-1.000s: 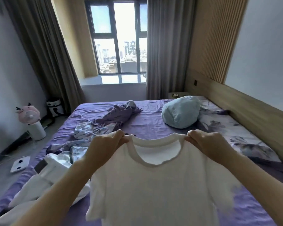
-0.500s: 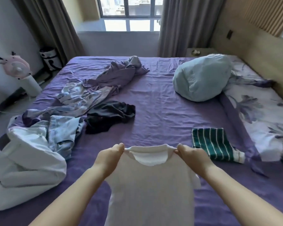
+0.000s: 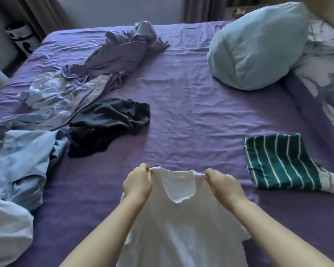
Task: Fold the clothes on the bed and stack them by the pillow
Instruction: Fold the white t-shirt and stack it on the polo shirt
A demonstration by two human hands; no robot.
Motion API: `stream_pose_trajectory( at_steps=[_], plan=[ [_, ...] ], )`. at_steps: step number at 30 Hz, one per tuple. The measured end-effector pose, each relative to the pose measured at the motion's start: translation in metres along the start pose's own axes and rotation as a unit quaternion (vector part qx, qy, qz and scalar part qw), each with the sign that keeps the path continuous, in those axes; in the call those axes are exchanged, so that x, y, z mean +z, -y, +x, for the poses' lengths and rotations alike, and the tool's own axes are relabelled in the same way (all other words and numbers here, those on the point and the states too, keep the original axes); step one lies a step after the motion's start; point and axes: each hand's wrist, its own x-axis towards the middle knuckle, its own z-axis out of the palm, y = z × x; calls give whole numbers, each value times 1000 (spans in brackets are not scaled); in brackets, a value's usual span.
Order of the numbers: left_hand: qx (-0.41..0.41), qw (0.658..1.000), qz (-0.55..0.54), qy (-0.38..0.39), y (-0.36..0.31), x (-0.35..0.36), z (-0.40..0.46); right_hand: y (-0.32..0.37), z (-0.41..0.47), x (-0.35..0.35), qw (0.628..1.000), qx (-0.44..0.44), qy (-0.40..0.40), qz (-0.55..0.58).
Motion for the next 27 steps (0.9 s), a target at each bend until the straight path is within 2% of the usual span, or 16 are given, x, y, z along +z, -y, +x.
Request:
stream_pose_trajectory(
  at_steps=[3,6,8,10,12,15,18,20,27],
  plan=[
    [38,997,51,-46,4,34,22,1,19,31,998,50,16,43],
    [50,998,21,-16,19,53,41,-9,35,53,990,104,36,92],
    [80,996,38,-16,33,57,54,-18,48,60,998,61,10,-2],
    [169,977,127,-20,43,55,69,-30,61,64,997,8,-26,-77],
    [206,957,198,-43,50,48,90,-38,73,55,995,-5,-61,-85],
    [224,949,208,-77,50,38,118,-43,96,40,988,-6,-115,-104],
    [238,944,207,-97,50,44,132,-34,115,39,993,-7,-74,-93],
    [226,951,195,-86,54,54,130,-26,115,45,999,41,10,-31],
    [69,983,170,-6,76,40,99,-45,60,50,992,111,30,48]
  ],
)
